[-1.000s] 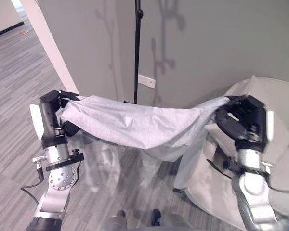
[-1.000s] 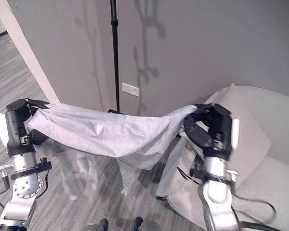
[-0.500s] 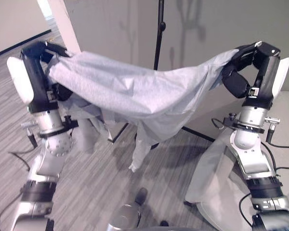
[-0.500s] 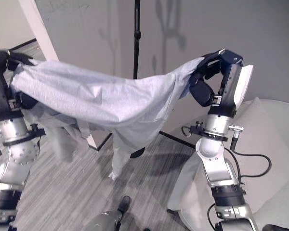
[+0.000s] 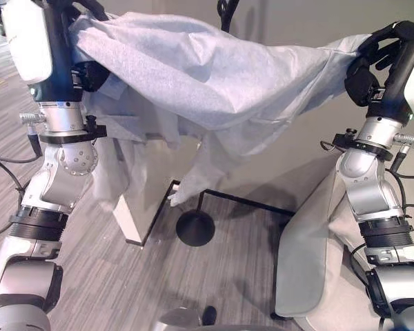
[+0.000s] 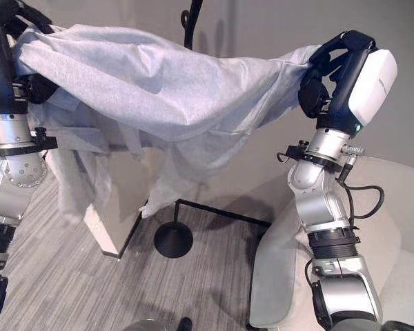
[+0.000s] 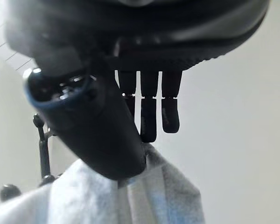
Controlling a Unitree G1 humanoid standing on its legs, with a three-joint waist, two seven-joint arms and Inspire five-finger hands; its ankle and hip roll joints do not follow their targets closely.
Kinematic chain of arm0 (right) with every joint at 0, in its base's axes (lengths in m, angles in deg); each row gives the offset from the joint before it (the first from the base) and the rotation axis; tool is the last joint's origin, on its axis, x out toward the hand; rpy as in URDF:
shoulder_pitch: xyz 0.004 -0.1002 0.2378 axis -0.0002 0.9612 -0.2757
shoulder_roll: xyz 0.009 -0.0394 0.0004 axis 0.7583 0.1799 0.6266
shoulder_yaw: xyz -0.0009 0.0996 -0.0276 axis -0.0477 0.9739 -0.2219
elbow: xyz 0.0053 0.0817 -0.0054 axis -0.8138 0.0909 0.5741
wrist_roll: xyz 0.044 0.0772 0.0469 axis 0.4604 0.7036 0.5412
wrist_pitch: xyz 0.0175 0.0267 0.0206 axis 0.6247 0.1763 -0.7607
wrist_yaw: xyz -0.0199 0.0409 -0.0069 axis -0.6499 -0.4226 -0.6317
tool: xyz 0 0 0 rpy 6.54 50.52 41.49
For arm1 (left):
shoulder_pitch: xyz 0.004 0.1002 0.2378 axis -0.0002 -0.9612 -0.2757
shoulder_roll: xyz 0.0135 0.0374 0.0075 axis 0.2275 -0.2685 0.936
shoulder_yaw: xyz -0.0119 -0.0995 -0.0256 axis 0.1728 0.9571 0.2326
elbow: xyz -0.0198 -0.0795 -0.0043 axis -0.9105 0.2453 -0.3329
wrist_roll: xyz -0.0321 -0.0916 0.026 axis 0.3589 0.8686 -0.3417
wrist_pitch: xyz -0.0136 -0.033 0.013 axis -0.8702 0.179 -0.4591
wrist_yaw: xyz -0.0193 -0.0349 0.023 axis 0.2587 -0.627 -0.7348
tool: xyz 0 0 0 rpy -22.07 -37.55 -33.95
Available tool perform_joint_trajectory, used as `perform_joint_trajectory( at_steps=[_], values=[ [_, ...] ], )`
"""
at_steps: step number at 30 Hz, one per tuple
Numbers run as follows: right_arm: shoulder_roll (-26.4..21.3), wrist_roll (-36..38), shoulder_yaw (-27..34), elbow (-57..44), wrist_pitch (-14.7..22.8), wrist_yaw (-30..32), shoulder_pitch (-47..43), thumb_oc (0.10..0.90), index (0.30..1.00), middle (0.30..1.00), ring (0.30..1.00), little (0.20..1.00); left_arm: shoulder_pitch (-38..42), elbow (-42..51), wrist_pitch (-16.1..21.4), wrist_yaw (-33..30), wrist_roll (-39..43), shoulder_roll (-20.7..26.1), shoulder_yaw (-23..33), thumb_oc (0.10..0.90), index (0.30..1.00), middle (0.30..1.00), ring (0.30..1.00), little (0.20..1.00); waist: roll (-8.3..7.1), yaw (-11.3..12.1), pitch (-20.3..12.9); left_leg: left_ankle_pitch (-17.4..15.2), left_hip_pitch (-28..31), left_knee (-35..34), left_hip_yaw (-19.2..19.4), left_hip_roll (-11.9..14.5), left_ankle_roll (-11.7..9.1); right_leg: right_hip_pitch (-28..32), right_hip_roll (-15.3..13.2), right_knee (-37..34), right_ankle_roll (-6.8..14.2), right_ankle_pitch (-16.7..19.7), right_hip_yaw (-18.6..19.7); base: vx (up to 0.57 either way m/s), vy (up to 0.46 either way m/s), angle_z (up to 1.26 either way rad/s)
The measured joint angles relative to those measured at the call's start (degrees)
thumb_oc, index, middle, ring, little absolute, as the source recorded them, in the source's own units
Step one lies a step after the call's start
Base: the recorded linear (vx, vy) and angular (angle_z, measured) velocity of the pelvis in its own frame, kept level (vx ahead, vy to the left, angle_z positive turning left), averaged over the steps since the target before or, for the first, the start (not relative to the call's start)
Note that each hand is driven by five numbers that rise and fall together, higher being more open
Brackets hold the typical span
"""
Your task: Hang the clothes on the sofa on the clothes rack.
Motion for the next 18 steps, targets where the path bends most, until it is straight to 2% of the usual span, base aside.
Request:
perform_joint_trajectory(
  at_steps=[1, 2, 3, 4, 5, 6, 7, 8, 9, 10, 11, 12, 14, 15, 18],
  values=[
    [0.34, -0.08, -0.15, -0.09, -0.14, 0.28, 0.48, 0.4, 0.3, 0.3, 0.3, 0.3, -0.39, 0.25, 0.03, 0.21, -1.39, -0.44, -0.06, 0.4, 0.3, 0.3, 0.3, 0.3, -0.27, 0.37, 0.24, -0.9, 1.4, 0.94, -0.76, -1.9, -0.19, -0.1, -2.68, -0.56, 0.15, 0.11, 0.47, 0.16, -0.082, -0.31],
    [0.35, -0.05, -0.26, -0.09, -0.33, 0.13, 0.59, 0.4, 0.3, 0.3, 0.3, 0.3, -0.56, 0.18, -0.11, 0.44, -2.17, -1.0, -0.09, 0.4, 0.3, 0.3, 0.3, 0.3, -0.07, 0.18, 0.29, -0.34, 2.43, 0.05, -0.77, -2.19, -0.22, -0.35, -3.63, -1.46, -0.24, -0.12, -0.4, 0.2, -0.135, 0.08],
    [-1.37, 0.03, -0.25, 0.0, -0.7, 0.71, 0.49, 0.4, 0.3, 0.3, 0.3, 0.3, 0.42, -0.5, -0.3, 1.24, -3.22, -3.28, -0.26, 0.4, 0.3, 0.3, 0.3, 0.3, 1.27, -1.74, 0.36, 0.6, 5.36, -5.25, -3.35, -1.7, -6.72, -2.48, -1.44, -6.32, -2.9, -1.25, -3.13, 0.22, -0.18, 0.45],
    [-2.54, -0.05, -0.68, 1.15, -0.49, 0.68, -0.01, 0.4, 0.3, 0.3, 0.3, 0.3, 1.02, -0.58, -0.55, 1.13, -3.67, -4.06, -0.36, 0.4, 0.3, 0.3, 0.3, 0.3, 1.11, -1.97, 0.98, -2.14, 4.27, -3.97, -2.58, -0.78, -13.56, -3.5, -0.13, -10.8, -3.58, -1.72, -3.82, 0.17, -0.162, 0.64],
    [-3.32, -0.02, -1.01, 2.79, -0.27, 0.61, -1.0, 0.4, 0.3, 0.3, 0.3, 0.3, 2.35, -1.44, -0.54, 1.25, -3.94, -3.62, -0.78, 0.4, 0.3, 0.3, 0.3, 0.3, -1.48, -2.53, 1.72, -4.65, 2.11, 0.06, -2.44, -0.8, -8.94, -4.16, -1.13, -15.47, -3.05, -1.31, -3.56, 0.14, -0.13, 0.64],
    [-5.96, 0.28, -2.47, 10.34, 0.53, 0.67, -4.96, 0.4, 0.3, 0.3, 0.3, 0.3, 8.46, -5.37, -0.35, 1.0, -4.25, -1.54, -3.92, 0.4, 0.3, 0.3, 0.3, 0.3, -4.0, -3.73, 1.69, -7.43, 0.05, 6.82, -8.01, 1.34, -3.82, -6.73, -3.92, -23.41, 2.38, 0.71, 2.89, 0.15, -0.116, 0.28],
    [-6.2, 0.39, -4.21, 13.85, 1.02, 0.65, -5.87, 0.4, 0.3, 0.3, 0.3, 0.3, 8.79, -6.32, -0.98, 0.55, -4.01, -1.74, -4.54, 0.4, 0.3, 0.3, 0.3, 0.3, -5.08, -3.06, 1.58, -6.49, 2.04, 5.23, -8.55, 1.35, -4.21, -6.62, -2.83, -28.01, 3.82, 2.05, 5.11, 0.15, -0.122, 0.35],
    [-7.1, 2.17, -6.74, 18.07, 1.32, -0.13, -6.09, 0.4, 0.3, 0.3, 0.3, 0.3, 10.2, -10.0, -1.75, -0.3, -4.43, -1.76, -6.97, 0.4, 0.3, 0.3, 0.3, 0.3, -4.56, -3.5, 1.81, -4.69, 5.43, 0.73, -10.46, 2.9, -4.41, -5.69, 1.39, -34.57, 2.98, 4.5, 6.97, 0.11, -0.088, 0.27],
    [-7.54, 2.63, -7.59, 19.38, 1.32, -0.56, -6.32, 0.4, 0.3, 0.3, 0.3, 0.3, 10.52, -10.21, -1.45, -0.65, -4.83, -1.01, -8.71, 0.4, 0.3, 0.3, 0.3, 0.3, -4.66, -3.71, 1.75, -3.61, 6.69, -1.46, -11.01, 3.18, -4.6, -5.25, 2.33, -37.2, 3.06, 5.78, 7.41, 0.19, -0.149, 0.51],
    [-7.77, 3.48, -8.14, 21.11, 1.13, -1.48, -7.53, 0.4, 0.3, 0.3, 0.3, 0.3, 10.81, -10.96, -1.91, -0.67, -4.55, -0.93, -10.89, 0.4, 0.3, 0.3, 0.3, 0.3, -4.57, -3.33, 1.79, -2.4, 10.14, -5.6, -11.08, 2.91, -5.01, -5.66, 3.99, -38.88, 1.63, 9.02, 6.22, 0.22, -0.147, 0.28],
    [-7.87, 3.8, -8.91, 21.79, 1.24, -1.78, -8.46, 0.4, 0.3, 0.3, 0.3, 0.3, 10.97, -11.76, -1.97, -0.84, -4.5, -0.81, -11.75, 0.4, 0.3, 0.3, 0.3, 0.3, -4.48, -2.99, 1.72, -2.4, 11.44, -6.78, -11.14, 2.64, -5.03, -5.43, 4.53, -39.99, 0.63, 10.98, 6.15, 0.29, -0.198, 0.27],
    [-7.94, 4.84, -11.42, 24.26, 1.51, -2.63, -10.63, 0.4, 0.3, 0.3, 0.3, 0.3, 11.98, -14.36, -1.91, -0.99, -4.63, -0.11, -14.1, 0.4, 0.3, 0.3, 0.3, 0.3, -4.56, -3.15, 1.22, -2.44, 14.05, -9.05, -12.32, 1.97, -5.09, -3.14, 5.69, -44.14, -0.89, 14.34, 5.07, 0.21, -0.144, 0.3],
    [-8.09, 5.11, -11.85, 24.73, 1.93, -3.26, -10.99, 0.4, 0.3, 0.3, 0.3, 0.3, 11.98, -14.89, -2.05, -1.03, -4.59, -0.69, -14.68, 0.4, 0.3, 0.3, 0.3, 0.3, -5.33, -3.01, -0.49, -2.6, 15.85, -11.34, -13.57, 0.7, -5.37, -1.83, 6.17, -46.48, -3.93, 19.1, 4.51, 0.11, -0.104, 0.39],
    [-8.95, 5.54, -13.54, 26.49, 2.59, -3.31, -12.16, 0.4, 0.3, 0.3, 0.3, 0.3, 12.01, -15.61, -2.18, -1.68, -4.47, -1.39, -15.36, 0.4, 0.3, 0.3, 0.3, 0.3, -2.86, -2.79, -1.44, -2.72, 16.15, -11.88, -14.04, 2.51, -6.51, -1.2, 7.63, -46.78, -4.43, 19.9, 4.29, 0.09, -0.115, 0.29],
    [-9.37, 7.01, -16.1, 28.08, 3.21, -3.48, -13.76, 0.4, 0.3, 0.3, 0.3, 0.3, 13.54, -17.0, -2.54, -1.92, -4.31, -1.44, -15.36, 0.4, 0.3, 0.3, 0.3, 0.3, -2.54, -3.02, -1.67, -3.0, 14.7, -8.49, -13.63, 3.23, -10.86, -0.59, 8.52, -46.77, -5.59, 19.2, 3.0, 0.16, -0.21, 0.16]
  ],
)
